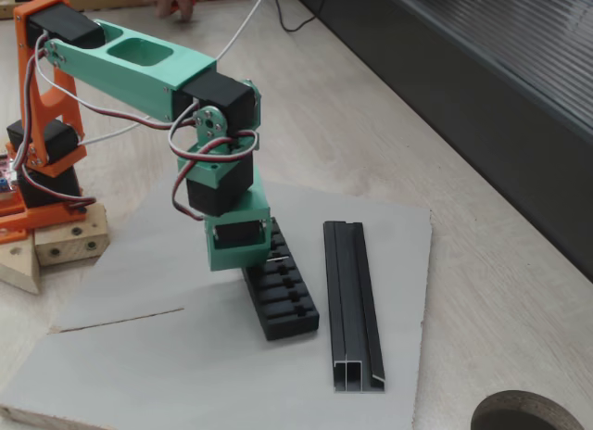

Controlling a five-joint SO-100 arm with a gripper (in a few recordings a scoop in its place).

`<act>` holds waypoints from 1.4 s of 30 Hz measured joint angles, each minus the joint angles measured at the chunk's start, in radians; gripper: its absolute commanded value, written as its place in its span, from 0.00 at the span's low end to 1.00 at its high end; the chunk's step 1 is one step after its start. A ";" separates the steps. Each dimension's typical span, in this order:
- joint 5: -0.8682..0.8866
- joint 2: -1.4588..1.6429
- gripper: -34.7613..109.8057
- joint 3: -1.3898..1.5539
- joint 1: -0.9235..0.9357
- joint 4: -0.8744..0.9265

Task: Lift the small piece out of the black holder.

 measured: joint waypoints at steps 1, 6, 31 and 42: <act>-0.012 0.000 0.27 0.000 0.000 0.000; -0.028 0.000 0.27 0.002 0.000 0.000; -0.035 0.370 0.27 0.002 0.002 0.009; -0.035 0.620 0.27 0.002 0.021 0.006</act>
